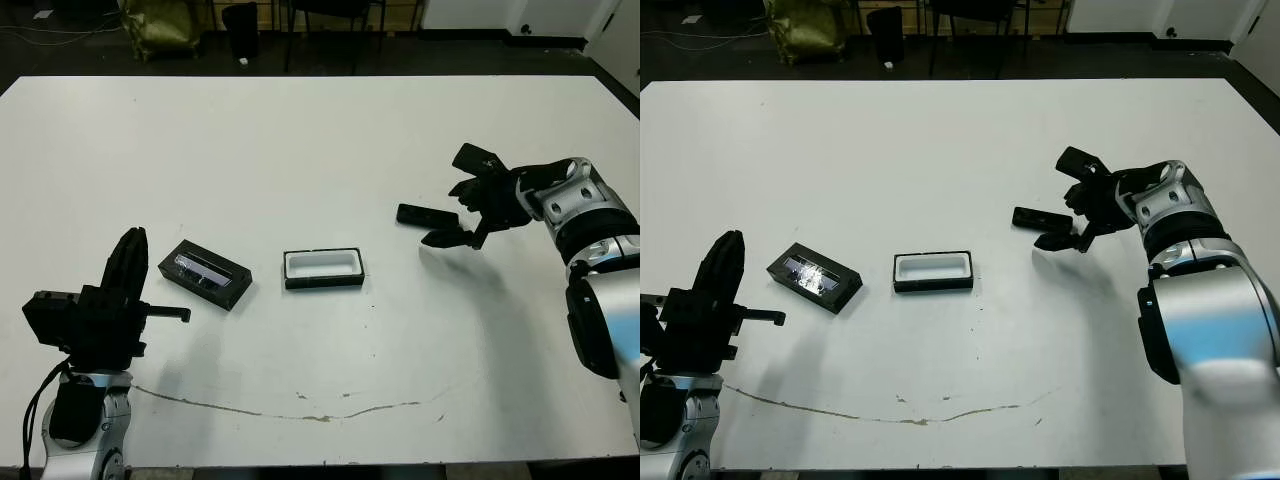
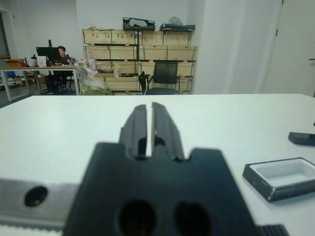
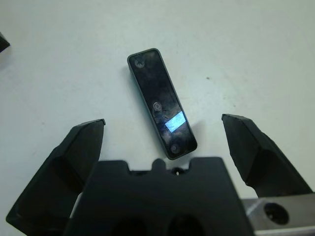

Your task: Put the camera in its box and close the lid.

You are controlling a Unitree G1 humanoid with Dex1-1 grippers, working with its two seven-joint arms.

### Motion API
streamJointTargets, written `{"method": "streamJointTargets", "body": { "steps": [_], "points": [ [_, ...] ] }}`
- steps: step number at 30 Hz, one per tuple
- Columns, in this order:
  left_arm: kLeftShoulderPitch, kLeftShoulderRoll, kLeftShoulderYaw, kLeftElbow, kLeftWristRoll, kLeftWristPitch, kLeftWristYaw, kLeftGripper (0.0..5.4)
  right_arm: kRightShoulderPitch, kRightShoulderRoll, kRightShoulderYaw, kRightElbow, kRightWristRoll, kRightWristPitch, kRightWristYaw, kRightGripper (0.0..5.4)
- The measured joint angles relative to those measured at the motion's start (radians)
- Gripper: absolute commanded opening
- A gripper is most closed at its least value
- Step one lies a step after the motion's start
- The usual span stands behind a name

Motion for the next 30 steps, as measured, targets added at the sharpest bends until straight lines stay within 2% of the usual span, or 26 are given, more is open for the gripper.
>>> {"method": "streamJointTargets", "body": {
  "steps": [3,8,10,13,18,22,24,28,30],
  "points": [
    [0.000,0.000,0.000,-0.001,0.000,0.003,0.000,0.00,0.017,0.014,-0.017,0.000,0.015,0.000,-0.032,5.40],
    [0.000,0.004,0.002,-0.001,0.000,0.002,-0.002,0.00,0.037,0.023,-0.042,0.000,0.037,0.011,-0.068,5.30],
    [0.000,0.004,0.002,-0.001,0.000,0.002,-0.004,0.00,0.049,0.026,-0.060,0.000,0.054,0.014,-0.075,5.05],
    [-0.003,0.007,0.002,0.001,0.002,0.000,-0.004,0.00,0.066,0.035,-0.087,0.000,0.081,0.029,-0.086,4.39],
    [-0.005,0.008,0.001,0.002,0.006,0.000,-0.004,0.00,0.079,0.051,-0.075,-0.010,0.078,0.012,-0.136,3.37],
    [-0.006,0.009,0.002,0.006,0.005,-0.003,-0.006,0.00,0.090,0.051,-0.081,-0.014,0.087,0.004,-0.137,3.36],
    [-0.008,0.011,0.002,0.012,0.005,-0.013,-0.014,0.00,0.096,0.048,-0.070,-0.017,0.084,-0.034,-0.138,3.36],
    [-0.013,0.011,0.001,0.019,0.005,-0.022,-0.015,0.00,0.092,0.047,-0.049,-0.019,0.076,-0.044,-0.136,3.36],
    [-0.013,0.011,-0.001,0.017,0.006,-0.021,-0.014,0.00,0.089,0.043,-0.022,-0.022,0.058,-0.079,-0.133,3.36]
  ]
}}
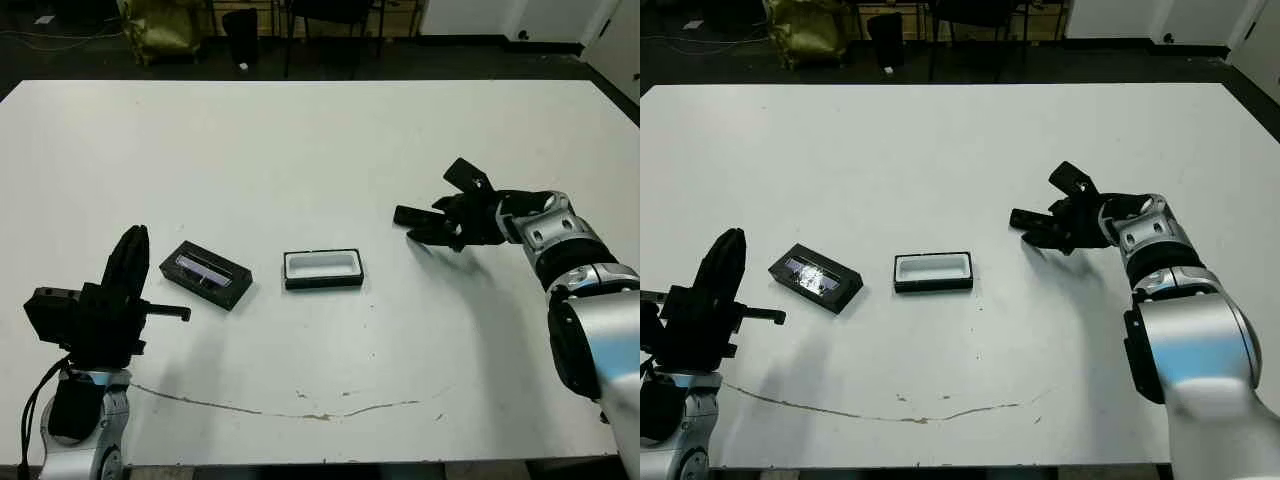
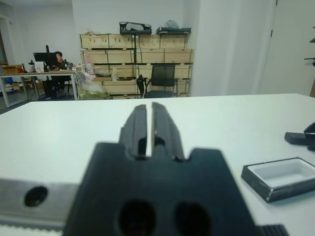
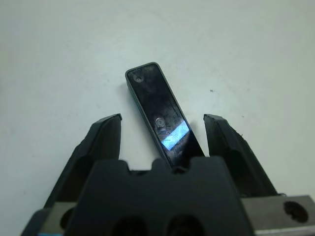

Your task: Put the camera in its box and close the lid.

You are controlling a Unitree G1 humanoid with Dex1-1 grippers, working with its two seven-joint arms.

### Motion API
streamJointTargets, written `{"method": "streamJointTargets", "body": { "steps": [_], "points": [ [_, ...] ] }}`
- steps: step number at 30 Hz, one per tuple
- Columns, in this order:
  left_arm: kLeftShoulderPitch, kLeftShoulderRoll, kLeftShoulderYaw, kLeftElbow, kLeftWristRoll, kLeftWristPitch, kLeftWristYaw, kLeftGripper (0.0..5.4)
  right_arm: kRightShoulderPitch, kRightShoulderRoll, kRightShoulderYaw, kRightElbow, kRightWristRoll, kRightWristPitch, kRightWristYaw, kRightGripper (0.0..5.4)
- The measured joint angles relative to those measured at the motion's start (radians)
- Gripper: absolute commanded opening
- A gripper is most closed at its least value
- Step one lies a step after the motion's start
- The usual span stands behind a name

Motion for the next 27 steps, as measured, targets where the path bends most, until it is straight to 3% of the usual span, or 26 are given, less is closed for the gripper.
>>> {"method": "streamJointTargets", "body": {
  "steps": [11,22,27],
  "points": [
    [0.000,0.000,-0.002,-0.001,0.000,0.000,0.000,0.00,-0.020,-0.037,0.051,0.001,-0.017,-0.042,0.164,3.28],
    [-0.007,0.001,-0.005,0.004,-0.001,-0.002,0.000,0.00,-0.013,-0.054,0.078,-0.002,-0.023,-0.064,0.207,0.88],
    [-0.009,0.002,-0.008,0.004,-0.001,-0.002,-0.001,0.00,-0.013,-0.054,0.078,-0.007,-0.020,-0.061,0.205,0.49]
  ]
}}
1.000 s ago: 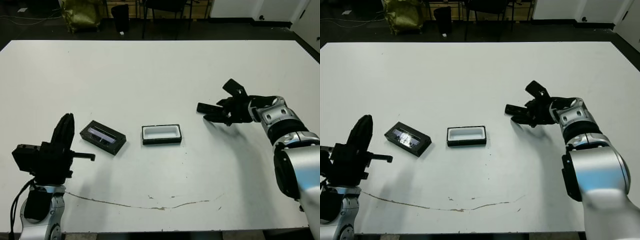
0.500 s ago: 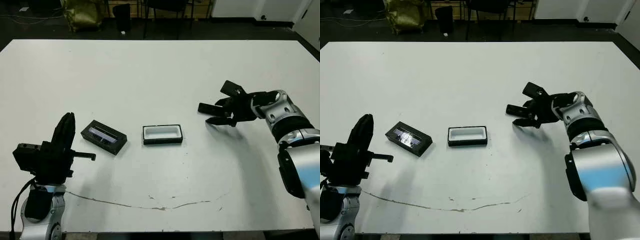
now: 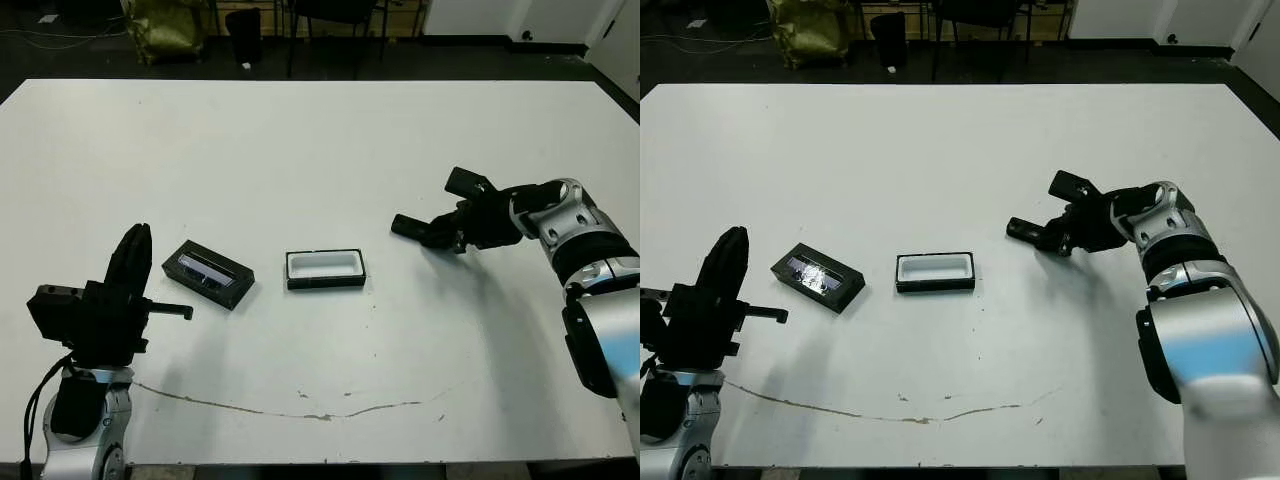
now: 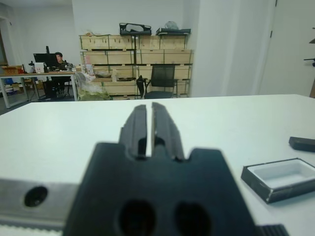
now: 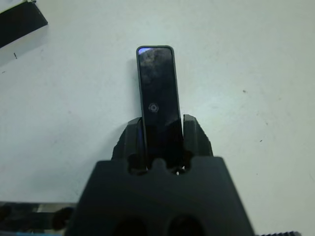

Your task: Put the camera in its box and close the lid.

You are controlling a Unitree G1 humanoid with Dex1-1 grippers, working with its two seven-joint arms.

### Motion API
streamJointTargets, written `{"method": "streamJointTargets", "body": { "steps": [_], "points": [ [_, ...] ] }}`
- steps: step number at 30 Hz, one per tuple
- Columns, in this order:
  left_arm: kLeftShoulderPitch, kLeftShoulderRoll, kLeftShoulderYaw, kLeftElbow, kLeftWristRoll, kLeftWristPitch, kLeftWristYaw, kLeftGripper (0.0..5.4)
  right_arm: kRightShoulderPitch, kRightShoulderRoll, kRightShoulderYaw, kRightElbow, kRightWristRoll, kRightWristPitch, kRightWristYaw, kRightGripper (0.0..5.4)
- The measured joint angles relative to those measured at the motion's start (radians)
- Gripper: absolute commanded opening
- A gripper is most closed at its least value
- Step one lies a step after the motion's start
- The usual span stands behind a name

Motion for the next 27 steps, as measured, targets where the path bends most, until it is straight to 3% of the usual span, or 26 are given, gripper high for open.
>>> {"method": "streamJointTargets", "body": {
  "steps": [5,10,16,21,27],
  "points": [
    [-0.001,0.000,0.000,0.002,-0.005,-0.003,-0.005,0.00,0.004,0.000,-0.018,-0.001,0.023,0.034,0.021,0.48],
    [-0.003,0.000,0.000,0.004,-0.004,-0.007,-0.006,0.00,0.035,-0.004,-0.073,-0.014,0.074,0.003,0.037,0.43],
    [-0.002,0.000,0.000,0.004,-0.003,-0.007,-0.006,0.00,0.039,-0.009,-0.132,-0.018,0.138,0.027,0.168,0.39],
    [0.000,0.000,0.000,0.004,0.001,-0.007,-0.006,0.00,0.032,-0.012,-0.210,-0.057,0.236,0.044,0.290,0.39],
    [0.002,0.000,-0.002,0.003,0.001,-0.006,-0.005,0.00,0.000,-0.017,-0.229,-0.131,0.267,0.064,0.365,0.39]
  ]
}}
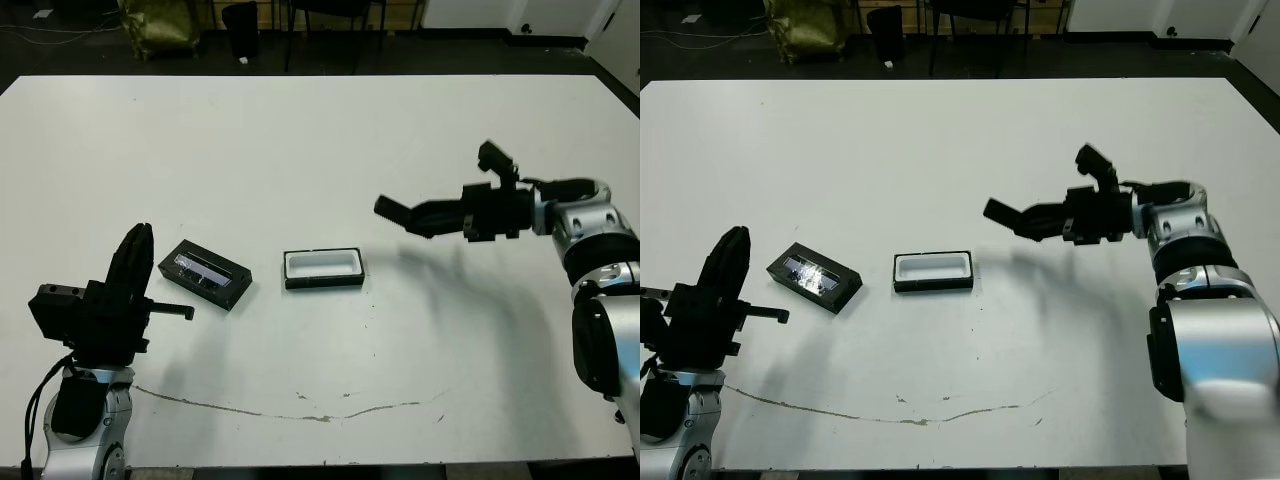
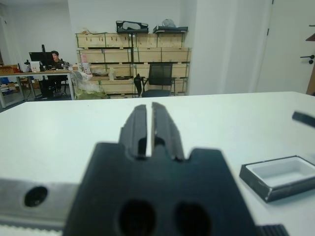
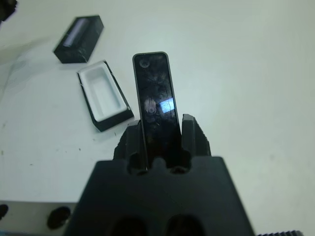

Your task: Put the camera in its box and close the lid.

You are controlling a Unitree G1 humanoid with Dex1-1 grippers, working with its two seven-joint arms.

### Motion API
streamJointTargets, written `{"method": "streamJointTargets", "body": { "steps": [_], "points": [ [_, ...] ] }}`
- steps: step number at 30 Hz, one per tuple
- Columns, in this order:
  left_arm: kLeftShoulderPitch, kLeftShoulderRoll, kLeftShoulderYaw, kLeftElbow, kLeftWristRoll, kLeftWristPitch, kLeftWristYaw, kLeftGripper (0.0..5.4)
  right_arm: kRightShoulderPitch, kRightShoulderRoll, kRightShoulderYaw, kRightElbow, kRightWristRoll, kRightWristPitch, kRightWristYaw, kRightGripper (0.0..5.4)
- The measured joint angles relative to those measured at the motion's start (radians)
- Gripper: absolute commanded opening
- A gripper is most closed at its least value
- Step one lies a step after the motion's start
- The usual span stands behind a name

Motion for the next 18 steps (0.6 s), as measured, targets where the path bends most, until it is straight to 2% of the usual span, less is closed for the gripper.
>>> {"method": "streamJointTargets", "body": {
  "steps": [5,10,18],
  "points": [
    [0.001,0.000,-0.002,0.000,0.000,0.000,0.000,0.00,-0.025,0.011,0.030,-0.092,0.003,0.049,0.053,0.39],
    [0.008,-0.001,-0.005,-0.006,0.000,0.006,0.008,0.00,-0.010,0.060,0.073,-0.233,0.014,0.102,0.061,0.39],
    [0.012,-0.004,-0.009,-0.015,-0.004,0.016,0.016,0.00,0.076,0.115,0.179,-0.460,0.012,0.308,0.003,0.39]
  ]
}}
